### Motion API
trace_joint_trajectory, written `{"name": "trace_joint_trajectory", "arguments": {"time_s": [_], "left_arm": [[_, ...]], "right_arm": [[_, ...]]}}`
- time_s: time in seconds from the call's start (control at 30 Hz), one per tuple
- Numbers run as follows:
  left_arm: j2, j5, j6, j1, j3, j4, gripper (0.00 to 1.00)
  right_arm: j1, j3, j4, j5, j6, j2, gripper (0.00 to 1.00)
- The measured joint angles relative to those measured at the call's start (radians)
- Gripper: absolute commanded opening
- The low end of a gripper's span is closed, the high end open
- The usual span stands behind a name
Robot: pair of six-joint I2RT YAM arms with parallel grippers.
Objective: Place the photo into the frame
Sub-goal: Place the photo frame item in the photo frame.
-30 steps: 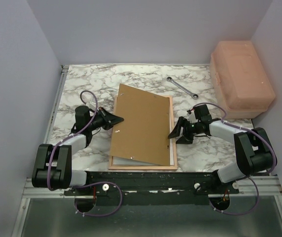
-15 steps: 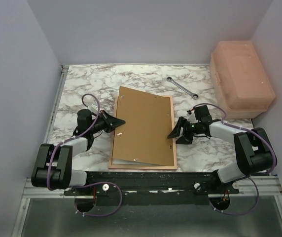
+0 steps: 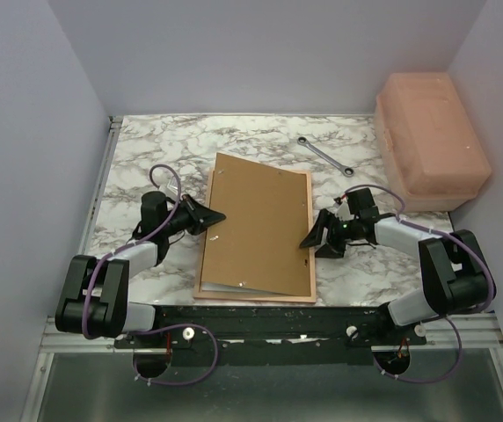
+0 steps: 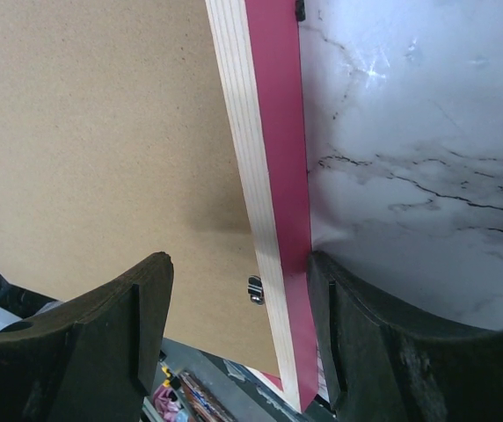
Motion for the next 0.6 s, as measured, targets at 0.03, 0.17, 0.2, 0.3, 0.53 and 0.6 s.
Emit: {"name": "trace_joint_trajectory", "arguments": {"time_s": [0.03, 0.17, 0.2, 0.3, 0.53, 0.6], "left_arm": [[-0.002, -0.003, 0.013, -0.003, 0.007, -0.019, 0.23], [-0.009, -0.026, 0.082, -0.017, 0.036, -0.129, 0.4], [-0.014, -0.034, 0.105, -0.021, 0.044, -0.165, 0.43], [-0.024, -0.05, 0.153, -0.027, 0.069, -0.251, 0.56], [-0.049, -0.117, 0.26, -0.05, 0.135, -0.45, 0.72], [-0.059, -0.146, 0.291, -0.062, 0.153, -0.509, 0.74]], "right_arm": [[0.0, 0.0, -0.007, 0.002, -0.003, -0.003, 0.69], [0.0, 0.0, -0.03, 0.01, -0.014, -0.012, 0.69], [0.0, 0.0, -0.036, 0.011, -0.016, -0.014, 0.69], [0.0, 0.0, -0.049, 0.022, -0.019, -0.021, 0.69], [0.0, 0.0, -0.056, 0.024, -0.026, -0.022, 0.69], [0.0, 0.0, -0.056, 0.024, -0.027, -0.022, 0.69]]}}
